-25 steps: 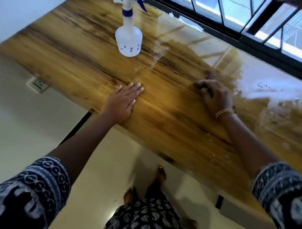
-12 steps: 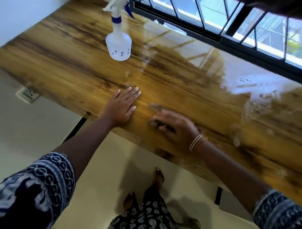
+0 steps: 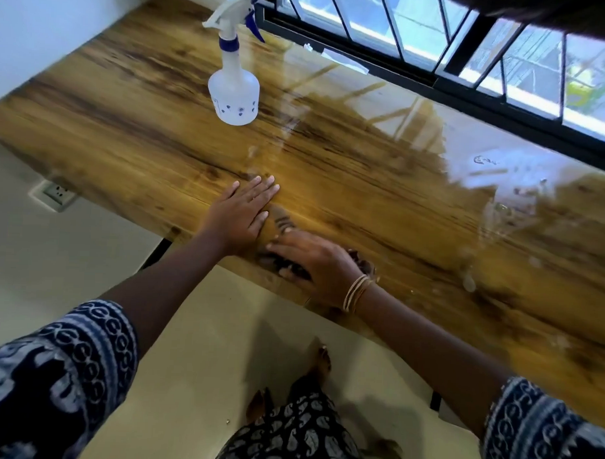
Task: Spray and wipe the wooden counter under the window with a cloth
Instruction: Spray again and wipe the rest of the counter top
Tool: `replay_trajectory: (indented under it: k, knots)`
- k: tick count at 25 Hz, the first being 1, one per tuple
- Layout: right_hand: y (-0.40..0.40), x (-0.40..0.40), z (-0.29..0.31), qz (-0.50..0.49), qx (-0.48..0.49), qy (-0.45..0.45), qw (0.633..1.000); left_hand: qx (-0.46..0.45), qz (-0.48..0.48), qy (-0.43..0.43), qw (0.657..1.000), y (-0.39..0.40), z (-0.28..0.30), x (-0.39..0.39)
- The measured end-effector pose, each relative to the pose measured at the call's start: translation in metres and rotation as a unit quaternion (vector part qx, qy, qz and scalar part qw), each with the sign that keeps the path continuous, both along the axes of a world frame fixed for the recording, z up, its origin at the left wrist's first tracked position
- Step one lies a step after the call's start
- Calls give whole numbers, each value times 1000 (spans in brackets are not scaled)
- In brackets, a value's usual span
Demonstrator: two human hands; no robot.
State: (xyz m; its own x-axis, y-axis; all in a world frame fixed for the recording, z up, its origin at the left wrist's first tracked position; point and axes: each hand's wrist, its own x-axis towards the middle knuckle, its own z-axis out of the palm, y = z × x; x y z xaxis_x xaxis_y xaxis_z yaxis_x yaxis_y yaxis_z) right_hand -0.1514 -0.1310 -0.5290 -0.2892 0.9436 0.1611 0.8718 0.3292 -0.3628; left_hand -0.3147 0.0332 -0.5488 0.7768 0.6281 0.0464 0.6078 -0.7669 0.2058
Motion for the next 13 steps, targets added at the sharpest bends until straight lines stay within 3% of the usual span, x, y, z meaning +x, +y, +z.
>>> replay_trajectory:
  k: [2,3,6,8,9,10,11,13]
  knots:
    - [10,26,4,69,-26,-9,997,4,-5,-1,1000,1,0,0]
    - [22,55,8,39,-21,-13,999,6,-6,-4,1000,1,-1,0]
    - [55,175,18,-219,21,3,975,-1,2,-16,1000,-3,-1,7]
    - [63,239,20,-446,-47,26,893,-4,-2,-9,1000,-8,1,25]
    - [64,248,21,-496,-66,23,865,-5,-7,-3,1000,-10,2,40]
    - [62,244,20,-487,-57,17,871,-11,-12,-4,1000,-10,4,56]
    - [59,231,22,-425,-26,22,904,-18,-14,-5,1000,-10,6,74]
    - [30,190,23,-183,18,68,981,-18,-18,-4,1000,-8,8,114]
